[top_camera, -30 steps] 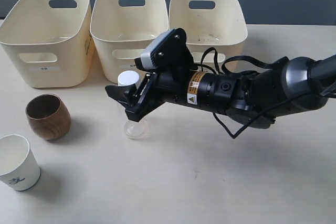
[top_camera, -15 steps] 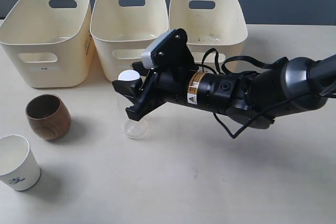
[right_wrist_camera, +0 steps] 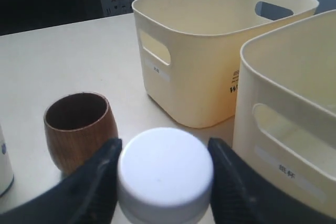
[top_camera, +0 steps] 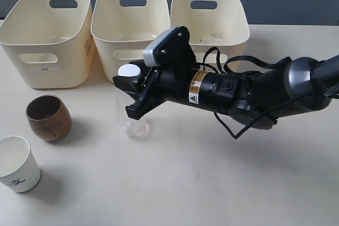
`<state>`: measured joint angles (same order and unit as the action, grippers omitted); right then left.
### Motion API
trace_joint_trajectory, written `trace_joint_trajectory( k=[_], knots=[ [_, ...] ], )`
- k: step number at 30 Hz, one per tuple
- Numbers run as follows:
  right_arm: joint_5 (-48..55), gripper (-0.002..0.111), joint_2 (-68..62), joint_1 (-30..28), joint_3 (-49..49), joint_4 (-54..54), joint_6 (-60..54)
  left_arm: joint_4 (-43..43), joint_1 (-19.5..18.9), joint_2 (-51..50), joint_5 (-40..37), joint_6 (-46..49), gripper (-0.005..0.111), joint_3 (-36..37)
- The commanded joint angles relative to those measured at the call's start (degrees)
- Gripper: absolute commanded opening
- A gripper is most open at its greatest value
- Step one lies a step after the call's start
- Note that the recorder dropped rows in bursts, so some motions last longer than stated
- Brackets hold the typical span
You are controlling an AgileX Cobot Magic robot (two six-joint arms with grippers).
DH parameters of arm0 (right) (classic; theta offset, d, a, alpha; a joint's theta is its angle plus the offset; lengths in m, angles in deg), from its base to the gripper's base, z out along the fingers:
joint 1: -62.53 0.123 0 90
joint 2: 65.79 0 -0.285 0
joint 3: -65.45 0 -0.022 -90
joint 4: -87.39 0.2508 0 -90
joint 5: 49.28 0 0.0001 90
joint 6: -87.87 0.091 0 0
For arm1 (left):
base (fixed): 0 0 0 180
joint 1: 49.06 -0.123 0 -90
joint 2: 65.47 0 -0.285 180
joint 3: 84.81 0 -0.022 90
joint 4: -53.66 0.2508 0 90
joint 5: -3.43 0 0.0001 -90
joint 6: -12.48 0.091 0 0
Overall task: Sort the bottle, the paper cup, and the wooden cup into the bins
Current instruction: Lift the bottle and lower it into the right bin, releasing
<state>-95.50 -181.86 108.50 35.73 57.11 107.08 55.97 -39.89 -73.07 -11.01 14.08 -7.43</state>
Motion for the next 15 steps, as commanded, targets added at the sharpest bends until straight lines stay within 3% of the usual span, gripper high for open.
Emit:
trace_joint_trajectory(
  k=[1, 10, 15],
  knots=[
    [1.50, 0.000, 4.68, 0.14, 0.22, 1.52, -0.20, 0.06, 0.16, -0.19, 0.77, -0.09, 0.000, -0.17],
    [11.03, 0.000, 20.08, 0.02, 0.22, 8.11, -6.93, 0.06, 0.16, -0.19, 0.77, -0.09, 0.000, -0.17],
    [20.51, 0.000, 26.43, -2.05, 3.24, 18.66, -14.59, 0.06, 0.16, -0.19, 0.77, -0.09, 0.000, -0.17]
  ],
)
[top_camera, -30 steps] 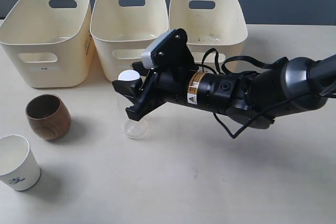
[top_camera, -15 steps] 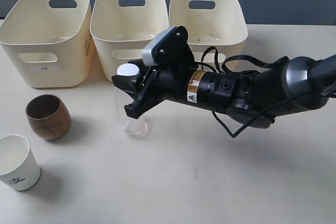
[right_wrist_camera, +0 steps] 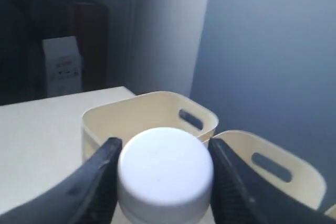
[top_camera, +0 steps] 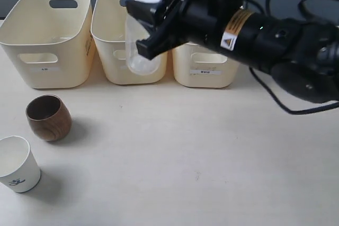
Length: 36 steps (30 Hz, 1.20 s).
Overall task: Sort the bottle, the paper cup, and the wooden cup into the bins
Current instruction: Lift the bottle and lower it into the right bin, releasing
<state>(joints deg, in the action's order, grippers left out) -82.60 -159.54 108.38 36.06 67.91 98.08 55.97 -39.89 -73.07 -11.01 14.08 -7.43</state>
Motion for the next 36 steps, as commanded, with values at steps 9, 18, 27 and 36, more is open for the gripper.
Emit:
trace_joint_trajectory(
  k=[9, 18, 27, 36],
  knots=[
    [14.69, 0.000, 1.34, -9.28, 12.80, 9.69, -7.74, 0.06, 0.16, -0.19, 0.77, -0.09, 0.000, -0.17],
    [8.88, 0.000, -9.09, -17.05, 16.09, 10.71, -7.63, 0.06, 0.16, -0.19, 0.77, -0.09, 0.000, -0.17],
    [2.23, 0.000, -19.31, -21.21, 17.49, 11.04, -7.63, 0.06, 0.16, -0.19, 0.77, -0.09, 0.000, -0.17],
    [2.46, 0.000, -26.88, -21.23, 20.05, 10.89, -7.40, 0.06, 0.16, -0.19, 0.77, -0.09, 0.000, -0.17]
  ],
)
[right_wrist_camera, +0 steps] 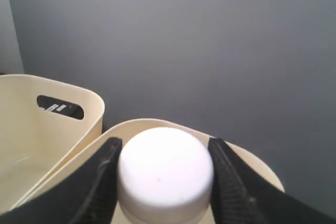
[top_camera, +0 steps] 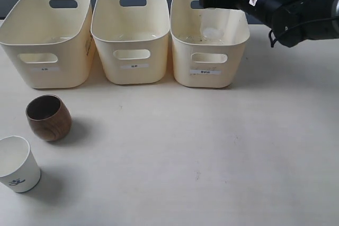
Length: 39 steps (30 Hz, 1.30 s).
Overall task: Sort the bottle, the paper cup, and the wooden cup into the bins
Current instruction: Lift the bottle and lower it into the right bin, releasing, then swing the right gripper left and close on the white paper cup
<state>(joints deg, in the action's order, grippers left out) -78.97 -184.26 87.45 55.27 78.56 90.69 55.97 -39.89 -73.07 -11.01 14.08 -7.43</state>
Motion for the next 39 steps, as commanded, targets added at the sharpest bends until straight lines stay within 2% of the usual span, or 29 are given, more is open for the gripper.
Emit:
trace_joint_trajectory(
  k=[1, 11, 12, 16, 18, 27, 33, 35, 39],
  knots=[
    [-1.17, 0.000, -2.82, -0.30, 0.85, 0.34, -0.01, 0.06, 0.16, -0.19, 0.77, -0.09, 0.000, -0.17],
    [0.78, 0.001, -7.54, -0.30, 0.85, 0.34, 0.76, 0.06, 0.16, -0.19, 0.77, -0.09, 0.000, -0.17],
    [0.88, 0.004, -8.17, -0.30, 0.85, 0.34, 0.76, 0.06, 0.16, -0.19, 0.77, -0.09, 0.000, -0.17],
    [1.97, 0.041, -8.86, -0.30, 0.85, 0.34, 0.76, 0.06, 0.16, -0.19, 0.77, -0.09, 0.000, -0.17],
    [2.11, 0.049, -8.86, -0.30, 0.85, 0.34, 0.76, 0.06, 0.16, -0.19, 0.77, -0.09, 0.000, -0.17],
    [0.13, 0.050, -1.11, -0.30, 0.85, -2.85, 0.85, 0.06, 0.16, -0.19, 0.77, -0.09, 0.000, -0.17],
    [4.90, 0.050, 4.91, 0.16, 0.85, -4.06, 0.85, 0.06, 0.16, -0.19, 0.77, -0.09, 0.000, -0.17],
    [7.11, 0.050, 6.49, 0.83, 0.85, -7.03, 0.85, 0.06, 0.16, -0.19, 0.77, -0.09, 0.000, -0.17],
    [11.63, 0.050, 11.46, 8.32, 0.85, -22.37, 1.83, 0.06, 0.16, -0.19, 0.77, -0.09, 0.000, -0.17]
  ],
)
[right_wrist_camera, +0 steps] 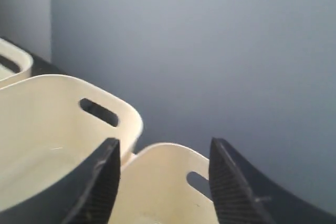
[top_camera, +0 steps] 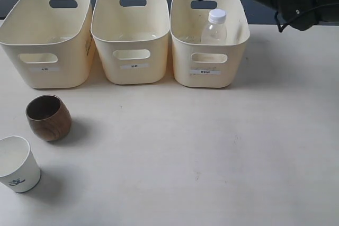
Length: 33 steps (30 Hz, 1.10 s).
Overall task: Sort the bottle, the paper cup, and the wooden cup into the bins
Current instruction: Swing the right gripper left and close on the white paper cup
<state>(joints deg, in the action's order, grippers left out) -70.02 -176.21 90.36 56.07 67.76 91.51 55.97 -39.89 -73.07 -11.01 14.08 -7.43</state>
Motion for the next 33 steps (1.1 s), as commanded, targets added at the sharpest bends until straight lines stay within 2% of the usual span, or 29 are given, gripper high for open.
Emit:
trace_joint_trajectory(
  k=[1, 5, 9, 11, 15, 25, 33],
  knots=[
    [5.07, 0.050, 4.56, 9.19, 0.05, -17.23, 2.34, 0.06, 0.16, -0.19, 0.77, -0.09, 0.000, -0.17],
    [8.09, 0.050, 5.13, 21.37, 0.05, -34.38, 10.83, 0.06, 0.16, -0.19, 0.77, -0.09, 0.000, -0.17],
    [6.15, 0.050, 3.91, 29.52, 0.05, -51.61, 23.88, 0.06, 0.16, -0.19, 0.77, -0.09, 0.000, -0.17],
    [4.50, 0.050, 2.79, 31.40, 0.05, -57.74, 30.69, 0.06, 0.16, -0.19, 0.77, -0.09, 0.000, -0.17],
    [-4.50, 0.050, -0.70, 32.81, 0.05, -69.80, 43.41, 0.06, 0.16, -0.19, 0.77, -0.09, 0.000, -0.17],
    [-16.23, 0.050, -8.90, 32.91, 3.39, -71.31, 43.67, 0.06, 0.16, -0.19, 0.77, -0.09, 0.000, -0.17],
    [-16.18, 0.050, -15.19, 35.67, 11.74, -79.39, 50.36, 0.06, 0.16, -0.19, 0.77, -0.09, 0.000, -0.17]
  ],
)
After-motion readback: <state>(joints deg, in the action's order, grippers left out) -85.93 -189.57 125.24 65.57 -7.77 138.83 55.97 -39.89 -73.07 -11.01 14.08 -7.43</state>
